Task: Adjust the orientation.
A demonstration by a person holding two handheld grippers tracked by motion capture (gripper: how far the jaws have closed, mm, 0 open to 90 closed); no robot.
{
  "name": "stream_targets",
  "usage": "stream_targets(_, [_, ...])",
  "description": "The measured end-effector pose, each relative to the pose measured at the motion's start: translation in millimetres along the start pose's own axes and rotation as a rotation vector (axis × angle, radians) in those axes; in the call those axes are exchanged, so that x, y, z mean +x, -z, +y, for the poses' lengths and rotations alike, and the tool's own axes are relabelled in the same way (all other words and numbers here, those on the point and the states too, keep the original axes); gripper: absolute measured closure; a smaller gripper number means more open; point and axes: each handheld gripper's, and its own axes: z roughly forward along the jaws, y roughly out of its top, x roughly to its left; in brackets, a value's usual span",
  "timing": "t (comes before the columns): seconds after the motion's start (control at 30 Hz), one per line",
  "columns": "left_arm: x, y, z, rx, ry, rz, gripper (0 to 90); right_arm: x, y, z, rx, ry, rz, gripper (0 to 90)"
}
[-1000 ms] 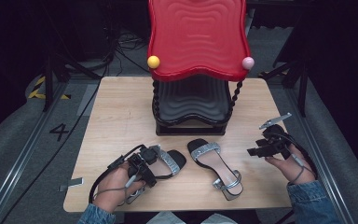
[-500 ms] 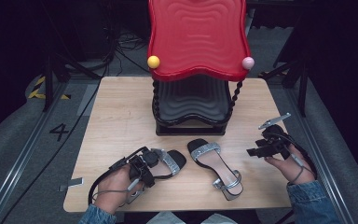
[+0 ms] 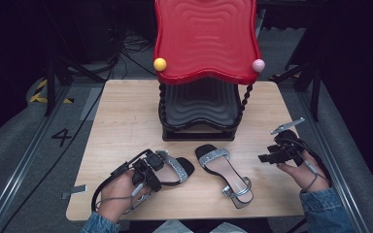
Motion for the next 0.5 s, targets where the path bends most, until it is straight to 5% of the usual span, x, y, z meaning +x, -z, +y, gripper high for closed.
stream_targets(0.5, [-6.1, 50.3, 13.9, -0.097, -0.048, -0.013, 42.8, -5.0, 6.4, -11.3, -0.002, -0.037, -0.014, 40.8])
